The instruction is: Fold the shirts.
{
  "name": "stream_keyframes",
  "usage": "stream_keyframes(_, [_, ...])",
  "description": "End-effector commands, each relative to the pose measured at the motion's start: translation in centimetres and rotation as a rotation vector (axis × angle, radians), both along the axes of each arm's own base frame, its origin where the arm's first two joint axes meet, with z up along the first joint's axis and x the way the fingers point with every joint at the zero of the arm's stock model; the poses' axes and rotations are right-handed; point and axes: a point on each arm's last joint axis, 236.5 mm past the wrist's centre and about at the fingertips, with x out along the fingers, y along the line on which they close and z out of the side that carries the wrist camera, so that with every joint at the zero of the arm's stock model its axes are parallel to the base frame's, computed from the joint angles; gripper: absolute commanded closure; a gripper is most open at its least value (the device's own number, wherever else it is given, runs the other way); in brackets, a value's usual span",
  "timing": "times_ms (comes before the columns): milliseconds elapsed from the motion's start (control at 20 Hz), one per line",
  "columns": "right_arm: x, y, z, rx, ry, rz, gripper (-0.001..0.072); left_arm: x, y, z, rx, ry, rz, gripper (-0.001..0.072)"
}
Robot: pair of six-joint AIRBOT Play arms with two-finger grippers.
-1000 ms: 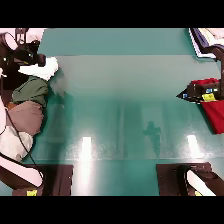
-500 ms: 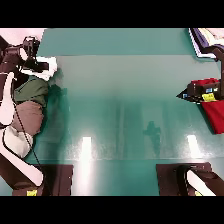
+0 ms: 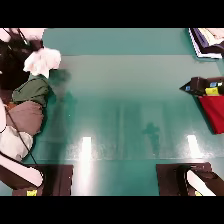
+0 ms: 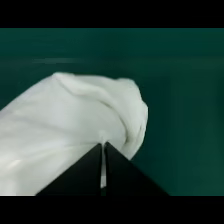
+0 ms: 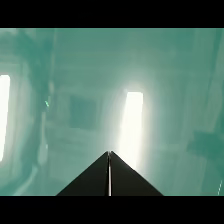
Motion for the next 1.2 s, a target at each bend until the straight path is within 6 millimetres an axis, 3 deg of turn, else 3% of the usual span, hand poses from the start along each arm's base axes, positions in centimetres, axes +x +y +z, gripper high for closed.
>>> stream_keyframes(0, [2.7,-0.8,6.6,-0.020,-0.216,-0.048,0.0696,-6.8,-10.5,14.5,-0.138,-0.275,-0.331,0.0684])
stream_keyframes(50, [3.3,-1.1,9.1,-0.025,-0.294,-0.065,0.0696,-9.9,-13.4,17.4,-0.164,-0.319,-0.424,0.0684])
stream_keyframes(150, [3.9,-1.4,13.3,-0.032,-0.412,-0.085,0.0696,-15.8,-18.2,21.3,-0.196,-0.367,-0.593,0.0684])
stream_keyframes(300, [4.0,-1.4,16.6,-0.048,-0.474,-0.074,0.0696,-22.7,-23.5,23.2,-0.197,-0.388,-0.787,0.0684])
stream_keyframes(400, [4.2,-1.2,17.4,-0.055,-0.468,-0.053,0.0696,-24.9,-26.2,21.5,-0.199,-0.321,-0.881,0.0684])
stream_keyframes(450, [4.2,-1.1,17.4,-0.059,-0.455,-0.040,0.0696,-25.7,-27.5,19.6,-0.203,-0.261,-0.924,0.0684])
stream_keyframes(550, [4.1,-0.8,17.0,-0.065,-0.413,-0.012,0.0697,-26.1,-29.8,14.7,-0.201,-0.126,-0.968,0.0684])
stream_keyframes(650, [4.0,-0.6,16.1,-0.071,-0.362,0.015,0.0696,-25.6,-31.2,8.0,-0.154,0.024,-0.970,0.0684])
stream_keyframes(750, [3.7,-0.5,14.9,-0.073,-0.315,0.034,0.0696,-23.4,-30.6,1.6,-0.069,0.136,-0.903,0.0683])
stream_keyframes(800, [3.6,-0.5,14.5,-0.075,-0.295,0.041,0.0696,-21.8,-29.4,-0.6,-0.047,0.198,-0.828,0.0586])
stream_keyframes(850, [3.4,-0.4,14.2,-0.075,-0.282,0.048,0.0696,-20.6,-28.0,-1.9,-0.044,0.239,-0.757,0.0281])
stream_keyframes(900, [3.2,-0.4,14.1,-0.076,-0.273,0.052,0.0696,-19.7,-26.4,-2.3,-0.071,0.279,-0.682,0.0104])
stream_keyframes(1000, [3.2,-0.4,14.0,-0.078,-0.270,0.054,0.0696,-19.6,-23.1,-3.0,-0.111,0.367,-0.605,0.0098])
stream_keyframes(1100, [3.2,-0.4,14.0,-0.078,-0.270,0.054,0.0696,-21.8,-20.8,-5.0,-0.125,0.520,-0.592,0.0098])
stream_keyframes(1150, [3.2,-0.4,14.0,-0.078,-0.270,0.054,0.0696,-23.0,-20.6,-6.2,-0.126,0.578,-0.597,0.0098])
